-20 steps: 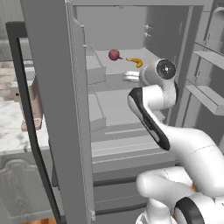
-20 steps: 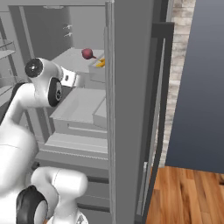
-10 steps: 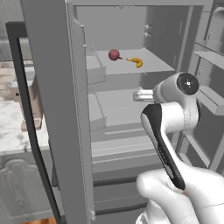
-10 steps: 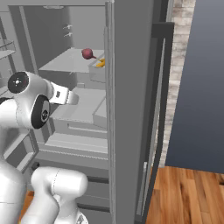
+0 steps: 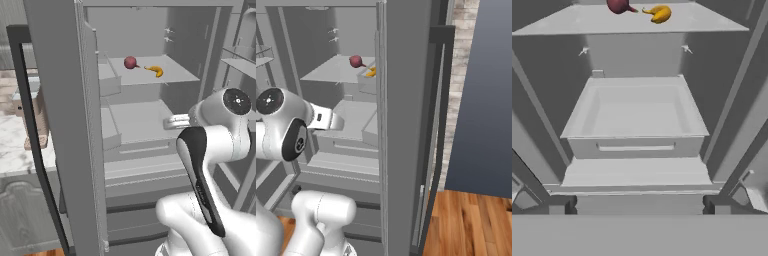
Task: Move the onion and banana from the second highest shelf to the top shelf to make space. Then, place the pitcher from the counter on the cleared second highest shelf.
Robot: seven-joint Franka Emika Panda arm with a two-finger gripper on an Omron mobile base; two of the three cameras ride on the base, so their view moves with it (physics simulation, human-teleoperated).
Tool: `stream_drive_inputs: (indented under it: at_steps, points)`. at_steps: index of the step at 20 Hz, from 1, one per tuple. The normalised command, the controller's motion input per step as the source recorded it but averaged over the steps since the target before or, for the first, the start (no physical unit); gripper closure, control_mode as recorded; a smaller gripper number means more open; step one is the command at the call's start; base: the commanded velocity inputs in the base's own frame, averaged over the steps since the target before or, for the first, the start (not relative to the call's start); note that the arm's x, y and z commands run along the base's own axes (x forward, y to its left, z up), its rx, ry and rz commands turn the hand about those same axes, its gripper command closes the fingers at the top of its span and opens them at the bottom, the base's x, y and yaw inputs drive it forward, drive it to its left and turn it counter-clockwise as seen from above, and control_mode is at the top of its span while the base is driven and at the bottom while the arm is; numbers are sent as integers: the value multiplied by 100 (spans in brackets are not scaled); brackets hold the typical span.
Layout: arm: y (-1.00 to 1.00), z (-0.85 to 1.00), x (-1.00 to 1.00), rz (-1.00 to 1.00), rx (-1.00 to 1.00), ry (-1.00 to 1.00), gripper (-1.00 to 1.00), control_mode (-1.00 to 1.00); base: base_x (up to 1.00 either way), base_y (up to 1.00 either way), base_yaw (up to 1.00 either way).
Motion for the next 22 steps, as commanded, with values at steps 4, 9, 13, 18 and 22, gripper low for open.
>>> stream_drive_inputs:
  at_steps: [4, 9, 13, 18, 22]
  points:
    - [-2, 0, -8, 10, 0, 1, -100, -100, 0, 0, 0]
    - [0, 0, 1, 1, 0, 0, -100, -100, 0, 0, 0]
    - [2, 0, 2, 0, 0, 1, -100, 100, 0, 3, 0]
    - [0, 0, 0, 0, 0, 0, -100, 100, -20, 24, 0]
    - [0, 0, 0, 0, 0, 0, -100, 100, -60, 18, 0]
